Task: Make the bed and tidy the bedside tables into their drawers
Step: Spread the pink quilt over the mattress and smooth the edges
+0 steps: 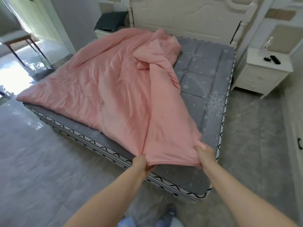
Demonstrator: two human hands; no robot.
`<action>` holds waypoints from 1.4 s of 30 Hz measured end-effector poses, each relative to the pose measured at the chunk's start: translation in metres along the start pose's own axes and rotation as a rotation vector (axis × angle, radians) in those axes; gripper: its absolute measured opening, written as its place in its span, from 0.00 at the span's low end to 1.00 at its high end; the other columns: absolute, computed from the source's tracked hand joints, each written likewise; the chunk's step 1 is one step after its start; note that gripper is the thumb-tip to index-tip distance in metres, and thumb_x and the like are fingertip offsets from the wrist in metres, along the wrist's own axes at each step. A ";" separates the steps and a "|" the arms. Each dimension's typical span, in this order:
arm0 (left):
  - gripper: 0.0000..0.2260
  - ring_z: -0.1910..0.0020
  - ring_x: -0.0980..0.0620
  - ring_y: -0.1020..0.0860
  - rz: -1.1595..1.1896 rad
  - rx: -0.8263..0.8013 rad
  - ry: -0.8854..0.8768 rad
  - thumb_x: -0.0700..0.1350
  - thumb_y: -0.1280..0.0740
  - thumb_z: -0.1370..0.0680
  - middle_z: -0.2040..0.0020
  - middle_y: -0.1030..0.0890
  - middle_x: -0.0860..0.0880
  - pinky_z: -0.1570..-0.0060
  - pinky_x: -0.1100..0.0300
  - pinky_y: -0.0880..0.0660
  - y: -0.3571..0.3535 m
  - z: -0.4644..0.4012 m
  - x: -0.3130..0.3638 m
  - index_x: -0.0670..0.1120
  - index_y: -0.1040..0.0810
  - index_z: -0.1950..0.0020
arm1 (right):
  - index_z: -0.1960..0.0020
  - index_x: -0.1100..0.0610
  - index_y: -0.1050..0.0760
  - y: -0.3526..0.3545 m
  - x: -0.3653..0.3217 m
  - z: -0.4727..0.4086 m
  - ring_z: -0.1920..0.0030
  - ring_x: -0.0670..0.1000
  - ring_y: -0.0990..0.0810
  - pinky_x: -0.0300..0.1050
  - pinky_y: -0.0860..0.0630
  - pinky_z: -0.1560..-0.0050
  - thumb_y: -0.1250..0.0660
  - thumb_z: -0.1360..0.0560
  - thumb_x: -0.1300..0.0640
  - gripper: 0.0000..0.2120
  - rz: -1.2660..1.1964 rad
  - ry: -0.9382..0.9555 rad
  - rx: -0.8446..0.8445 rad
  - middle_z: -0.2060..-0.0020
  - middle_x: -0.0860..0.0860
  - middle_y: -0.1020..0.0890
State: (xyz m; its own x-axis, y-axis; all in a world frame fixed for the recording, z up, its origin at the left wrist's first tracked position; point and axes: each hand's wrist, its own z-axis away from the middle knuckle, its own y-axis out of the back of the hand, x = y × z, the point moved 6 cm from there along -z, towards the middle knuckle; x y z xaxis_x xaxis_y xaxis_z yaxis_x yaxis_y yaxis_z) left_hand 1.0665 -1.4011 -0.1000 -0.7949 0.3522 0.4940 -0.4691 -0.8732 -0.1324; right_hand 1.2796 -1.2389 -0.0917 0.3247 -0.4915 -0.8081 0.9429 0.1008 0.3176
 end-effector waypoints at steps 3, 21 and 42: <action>0.08 0.63 0.41 0.22 -0.083 0.035 -0.011 0.38 0.42 0.19 0.57 0.21 0.40 0.81 0.51 0.23 -0.007 -0.001 -0.014 0.39 0.29 0.41 | 0.38 0.54 0.21 0.023 0.027 0.000 0.47 0.59 0.21 0.44 0.29 0.52 0.37 0.25 0.56 0.16 0.398 0.069 -0.020 0.44 0.57 0.18; 0.29 0.45 0.45 0.20 -0.529 -0.503 0.231 0.68 0.39 0.26 0.45 0.17 0.46 0.46 0.52 0.24 -0.008 0.044 -0.113 0.45 0.21 0.42 | 0.67 0.53 0.22 0.005 0.058 0.083 0.59 0.57 0.24 0.47 0.30 0.59 0.38 0.25 0.45 0.17 0.549 0.215 -0.097 0.64 0.53 0.19; 0.18 0.46 0.40 0.20 0.541 0.022 -0.163 0.47 0.37 0.19 0.40 0.21 0.40 0.49 0.46 0.21 -0.112 0.068 -0.135 0.40 0.28 0.32 | 0.46 0.53 0.20 0.086 0.120 -0.026 0.50 0.56 0.18 0.55 0.22 0.42 0.37 0.38 0.42 0.25 0.139 -0.151 -0.246 0.52 0.51 0.16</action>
State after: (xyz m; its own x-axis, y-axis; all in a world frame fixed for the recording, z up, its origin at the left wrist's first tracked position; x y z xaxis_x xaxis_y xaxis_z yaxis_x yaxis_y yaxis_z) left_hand 1.2525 -1.3735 -0.0937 -0.8493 -0.2030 0.4874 -0.0018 -0.9220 -0.3871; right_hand 1.4016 -1.2666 -0.1744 0.4544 -0.5795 -0.6765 0.8859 0.3735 0.2751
